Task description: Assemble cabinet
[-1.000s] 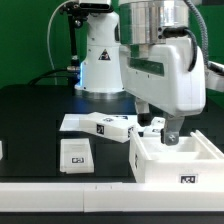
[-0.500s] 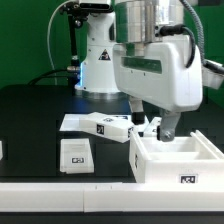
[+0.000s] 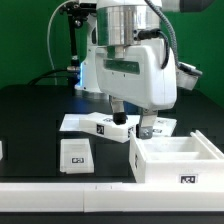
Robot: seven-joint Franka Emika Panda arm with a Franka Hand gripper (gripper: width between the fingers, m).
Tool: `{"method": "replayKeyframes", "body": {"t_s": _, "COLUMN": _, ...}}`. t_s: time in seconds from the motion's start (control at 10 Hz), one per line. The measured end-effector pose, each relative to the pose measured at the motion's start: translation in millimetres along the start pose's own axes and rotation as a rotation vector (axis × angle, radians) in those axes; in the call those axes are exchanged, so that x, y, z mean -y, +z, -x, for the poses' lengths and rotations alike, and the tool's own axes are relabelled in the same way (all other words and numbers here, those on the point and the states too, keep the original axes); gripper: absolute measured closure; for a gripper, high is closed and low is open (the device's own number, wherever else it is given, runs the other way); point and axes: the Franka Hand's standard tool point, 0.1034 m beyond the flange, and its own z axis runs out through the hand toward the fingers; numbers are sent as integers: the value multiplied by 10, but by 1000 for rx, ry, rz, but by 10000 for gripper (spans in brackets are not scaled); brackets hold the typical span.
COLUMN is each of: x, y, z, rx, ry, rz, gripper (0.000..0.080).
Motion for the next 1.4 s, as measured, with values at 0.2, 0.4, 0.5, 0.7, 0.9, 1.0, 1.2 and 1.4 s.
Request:
{"method": "replayKeyframes", "body": {"t_s": 0.2, "x": -128, "y": 42, "z": -108, "rx": -3, "ry": 13, "rz": -19, "gripper": 2}}
{"method": "replayKeyframes", "body": {"t_s": 0.4, "x": -519, "y": 103, "z": -312, "rx": 4, "ry": 37, "rz": 11, "gripper": 2}}
{"method": "replayKeyframes", "body": {"t_s": 0.5, "x": -580, "y": 152, "z": -361, "rx": 0, "ry": 67, "rz": 4, "gripper": 2}}
{"method": "replayKeyframes", "body": {"t_s": 0.7, "x": -553, "y": 150, "z": -329, "rx": 1, "ry": 58, "rz": 3, "gripper": 2}}
{"method": "replayKeyframes", "body": {"t_s": 0.9, "x": -629, "y": 219, "z": -422, "rx": -4, "ry": 19, "rz": 7, "gripper": 2}}
{"method": "replayKeyframes", "body": {"t_s": 1.0, "x": -707, "y": 281, "z": -504, "rx": -17, "ry": 14, "rz": 6, "gripper": 2}}
{"method": "replayKeyframes", "body": {"t_s": 1.2, "x": -857, "y": 446, "z": -576, "rx": -43, "ry": -13, "rz": 24, "gripper": 2}}
{"method": "replayKeyframes", "body": {"t_s": 1.4, "x": -916, "y": 526, "z": -576, "rx": -44, "ry": -16, "rz": 40, "gripper": 2}}
